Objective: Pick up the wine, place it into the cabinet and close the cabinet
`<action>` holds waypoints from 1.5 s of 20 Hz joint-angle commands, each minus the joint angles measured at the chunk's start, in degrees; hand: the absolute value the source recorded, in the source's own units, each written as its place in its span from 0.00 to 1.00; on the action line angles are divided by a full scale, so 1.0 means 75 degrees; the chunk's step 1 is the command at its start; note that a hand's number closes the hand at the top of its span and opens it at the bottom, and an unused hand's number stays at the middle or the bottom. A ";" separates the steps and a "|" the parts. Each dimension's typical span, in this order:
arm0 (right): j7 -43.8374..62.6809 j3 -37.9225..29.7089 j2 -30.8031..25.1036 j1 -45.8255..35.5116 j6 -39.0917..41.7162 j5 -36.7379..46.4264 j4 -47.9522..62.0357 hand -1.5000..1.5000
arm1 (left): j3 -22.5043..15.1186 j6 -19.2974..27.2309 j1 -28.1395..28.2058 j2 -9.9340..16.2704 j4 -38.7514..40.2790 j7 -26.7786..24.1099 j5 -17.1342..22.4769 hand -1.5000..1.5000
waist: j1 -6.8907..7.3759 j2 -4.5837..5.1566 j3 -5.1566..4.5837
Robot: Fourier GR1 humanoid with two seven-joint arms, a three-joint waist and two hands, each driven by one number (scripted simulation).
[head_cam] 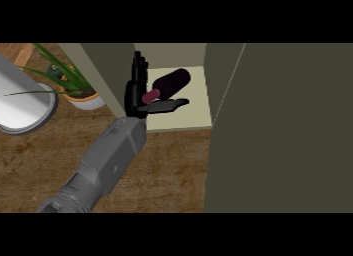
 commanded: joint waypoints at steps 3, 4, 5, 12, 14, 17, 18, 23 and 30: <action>-0.0180 0.0075 0.0063 0.0622 -0.0031 0.0207 -0.0369 0.00 | -0.1808 0.1087 0.1576 0.0000 -0.2240 0.0508 0.0657 0.00 | 0.0365 -0.0068 0.0007; 0.0479 -0.0263 -0.0176 0.0489 -0.0104 -0.0396 -0.1025 0.00 | -0.2033 0.1519 0.1726 0.0000 -0.2683 0.0481 0.0826 0.00 | 0.0327 -0.0098 0.0006; 0.0237 -0.0020 -0.0036 0.0366 -0.0155 -0.0019 -0.0723 0.00 | -0.2588 0.1950 0.1735 0.0000 -0.3136 0.0601 0.1113 0.00 | 0.0272 -0.0048 0.0002; 0.1070 -0.0514 -0.0360 0.0185 -0.0401 -0.0454 -0.1436 0.00 | -0.3505 0.3272 0.2931 0.0000 -0.5366 0.1007 0.0319 0.00 | 0.0509 -0.0079 0.0006; 0.0113 -0.0618 -0.0366 0.0909 0.0076 -0.0481 -0.1008 0.00 | -0.3556 0.3371 0.3540 0.0120 -0.6066 0.0878 0.0113 0.00 | 0.0489 -0.0041 0.0009; 0.0142 -0.0877 -0.0407 0.0244 -0.0011 -0.0695 -0.0580 0.00 | -0.3816 0.3263 0.4113 0.0114 -0.6850 0.1020 -0.0107 0.00 | 0.0498 -0.0026 0.0007; 0.0499 -0.0809 -0.0421 0.0859 -0.0008 -0.0789 -0.1344 0.00 | -0.4121 0.3627 0.4476 0.0057 -0.7255 0.0923 -0.0213 0.00 | 0.0476 -0.0053 0.0009; 0.0031 -0.0632 -0.0297 0.1265 0.0217 -0.0549 -0.1291 0.00 | -0.4349 0.4208 0.5401 0.0816 -0.8839 0.1555 -0.0689 0.00 | 0.0472 -0.0041 0.0010; 0.0025 -0.0752 -0.0422 0.0652 0.0213 -0.0618 -0.0676 0.00 | -0.4639 0.4508 0.6397 0.1313 -1.0643 0.2078 -0.1304 0.00 | 0.0499 -0.0022 0.0007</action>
